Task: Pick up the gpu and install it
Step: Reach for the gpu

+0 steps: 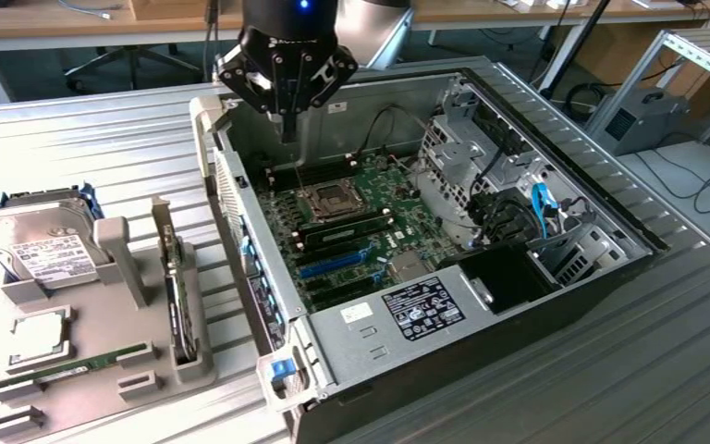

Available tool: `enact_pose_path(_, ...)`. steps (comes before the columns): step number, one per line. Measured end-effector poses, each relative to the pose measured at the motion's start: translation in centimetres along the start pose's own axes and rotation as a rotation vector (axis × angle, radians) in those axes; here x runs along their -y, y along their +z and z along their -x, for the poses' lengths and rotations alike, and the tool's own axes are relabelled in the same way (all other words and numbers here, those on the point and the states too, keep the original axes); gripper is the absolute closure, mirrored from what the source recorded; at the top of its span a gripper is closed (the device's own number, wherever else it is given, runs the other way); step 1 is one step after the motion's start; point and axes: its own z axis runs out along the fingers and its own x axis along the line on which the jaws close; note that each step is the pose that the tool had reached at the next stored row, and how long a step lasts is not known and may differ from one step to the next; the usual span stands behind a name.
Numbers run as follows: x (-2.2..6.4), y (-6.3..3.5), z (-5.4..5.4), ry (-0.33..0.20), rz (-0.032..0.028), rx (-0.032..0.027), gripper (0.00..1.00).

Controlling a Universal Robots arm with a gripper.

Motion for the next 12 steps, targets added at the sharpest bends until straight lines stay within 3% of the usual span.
enact_pose_path(3, 0.05, -0.02, -0.7, 0.000, 0.0000, 0.0000, 0.89)
enact_pose_path(6, 0.16, -0.05, -2.1, 0.000, 0.0001, 0.0000, 0.89)
enact_pose_path(12, 0.20, -0.07, -2.7, 0.000, 0.0000, 0.0000, 0.89)
